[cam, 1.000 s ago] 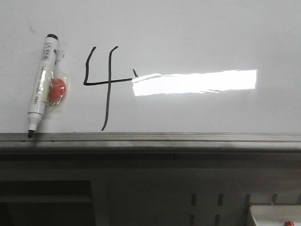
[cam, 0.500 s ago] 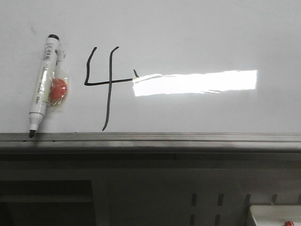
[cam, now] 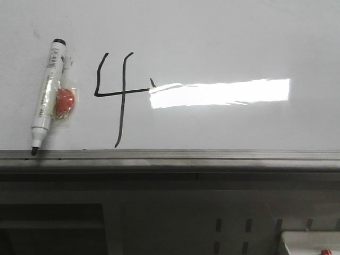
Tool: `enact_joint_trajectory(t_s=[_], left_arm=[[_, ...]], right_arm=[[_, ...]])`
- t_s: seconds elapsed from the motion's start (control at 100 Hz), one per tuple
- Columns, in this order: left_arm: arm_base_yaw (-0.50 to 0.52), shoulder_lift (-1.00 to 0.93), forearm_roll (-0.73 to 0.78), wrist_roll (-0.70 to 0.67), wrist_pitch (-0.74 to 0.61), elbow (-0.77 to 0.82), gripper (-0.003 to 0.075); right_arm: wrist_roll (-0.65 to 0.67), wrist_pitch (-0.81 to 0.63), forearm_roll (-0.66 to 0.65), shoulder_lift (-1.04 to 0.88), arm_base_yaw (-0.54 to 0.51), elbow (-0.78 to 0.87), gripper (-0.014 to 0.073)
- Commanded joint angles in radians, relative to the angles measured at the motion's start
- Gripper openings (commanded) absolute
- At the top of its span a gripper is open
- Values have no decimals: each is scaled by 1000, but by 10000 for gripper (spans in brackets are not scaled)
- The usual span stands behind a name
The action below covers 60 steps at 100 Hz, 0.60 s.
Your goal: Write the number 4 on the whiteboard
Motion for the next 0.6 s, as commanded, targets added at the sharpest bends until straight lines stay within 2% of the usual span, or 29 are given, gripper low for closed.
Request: enact_joint_trajectory(t_s=[0.0,0.36,0.41,0.49,0.59], left_arm=[[2,-24,-10,-10,-56,37,-20],[2,-24,-10,-10,-56,37,-20],[2,-24,-10,-10,-56,37,-20],[2,-24,-10,-10,-56,37,-20],[2,-24,-10,-10,-56,37,-20]], right_arm=[[-5,-75,6,13,-6,-23,-64],[-5,-114,6,13,-6,-21,-64],[-5,-136,-28,13,-9,-4,-64],[-5,-165,-99,13,-46,36,-64],[-3,-277,-111,13,-158,113,-64]])
